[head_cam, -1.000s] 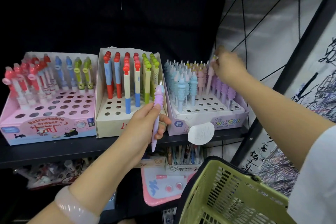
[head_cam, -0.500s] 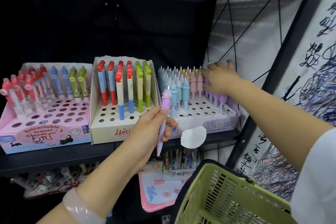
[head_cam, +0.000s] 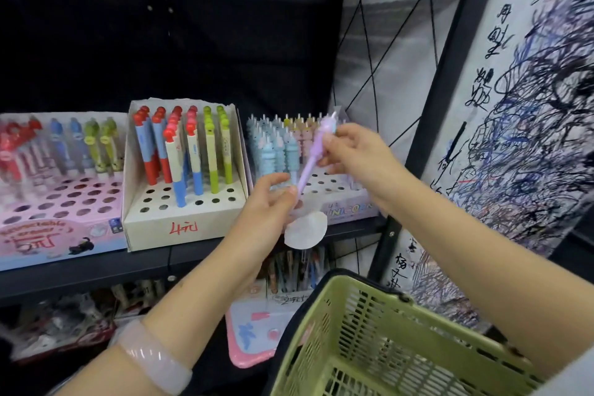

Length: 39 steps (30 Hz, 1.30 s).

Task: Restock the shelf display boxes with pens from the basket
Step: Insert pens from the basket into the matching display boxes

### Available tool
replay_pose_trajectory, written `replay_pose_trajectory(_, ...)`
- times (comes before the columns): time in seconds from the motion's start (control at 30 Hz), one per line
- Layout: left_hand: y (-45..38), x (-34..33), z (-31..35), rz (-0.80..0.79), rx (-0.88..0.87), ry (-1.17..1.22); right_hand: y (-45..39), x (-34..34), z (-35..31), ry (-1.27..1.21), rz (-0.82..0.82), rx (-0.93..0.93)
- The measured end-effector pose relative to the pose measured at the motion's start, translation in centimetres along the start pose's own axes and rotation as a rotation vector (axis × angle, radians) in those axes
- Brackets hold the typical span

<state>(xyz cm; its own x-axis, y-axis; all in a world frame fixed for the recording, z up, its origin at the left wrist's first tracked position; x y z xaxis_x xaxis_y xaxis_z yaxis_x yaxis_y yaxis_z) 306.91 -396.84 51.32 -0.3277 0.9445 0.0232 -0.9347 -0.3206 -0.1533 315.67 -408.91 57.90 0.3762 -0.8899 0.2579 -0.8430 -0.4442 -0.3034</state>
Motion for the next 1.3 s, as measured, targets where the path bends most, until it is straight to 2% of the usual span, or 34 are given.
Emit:
replay_pose_trajectory(0.07, 0.0, 0.3, 0.1, -0.023, -0.066, -0.134, -0.7, 2.7, -1.0, 0.107, 0.198, 0.114)
replay_pose_trajectory(0.17, 0.2, 0.5, 0.3, -0.046, -0.103, -0.206, -1.1, 5.3, -1.6, 0.551, 0.398, 0.274)
replay_pose_trajectory(0.27, 0.5, 0.5, 0.2, -0.066, -0.123, -0.217, -1.3, 5.7, -0.4, 0.844, 0.398, 0.244)
replay_pose_trajectory(0.47, 0.9, 1.3, -0.2, -0.066, -0.136, -0.217, -1.8, 4.6, 1.6, 1.017, 0.300, 0.097)
replay_pose_trajectory(0.67, 1.7, 1.9, -0.2, -0.038, -0.117, -0.198, -2.5, 3.9, 1.7, 1.116, 0.272, -0.057)
replay_pose_trajectory(0.83, 3.2, 2.0, -0.2, -0.039, -0.107, -0.200, -2.1, 3.8, 1.6, 1.073, 0.288, -0.121)
replay_pose_trajectory(1.0, 3.8, 2.0, 0.1, -0.037, -0.087, -0.173, -2.1, 4.2, 1.4, 0.966, 0.417, -0.134)
replay_pose_trajectory(1.17, 3.3, 1.6, 0.4, -0.041, -0.090, -0.148, -2.0, 3.4, 2.6, 1.095, 0.240, -0.226)
replay_pose_trajectory(1.3, 3.4, 1.1, 0.1, -0.064, -0.078, -0.116, -1.0, 2.7, 4.6, 1.103, 0.221, -0.252)
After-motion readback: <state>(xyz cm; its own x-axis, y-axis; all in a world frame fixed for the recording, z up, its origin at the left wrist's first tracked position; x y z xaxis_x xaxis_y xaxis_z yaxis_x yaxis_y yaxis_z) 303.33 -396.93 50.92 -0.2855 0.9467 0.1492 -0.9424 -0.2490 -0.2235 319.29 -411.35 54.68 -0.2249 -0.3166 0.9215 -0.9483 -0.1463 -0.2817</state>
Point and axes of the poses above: each hand's wrist, its own y-axis away from the middle knuckle, its own x-axis out of the back of the hand, z = x × y, the point moved 3 cm from there along -y, towards the middle knuckle, and after that the axes turned 2 degrees about -y, right-handed, at the moved point
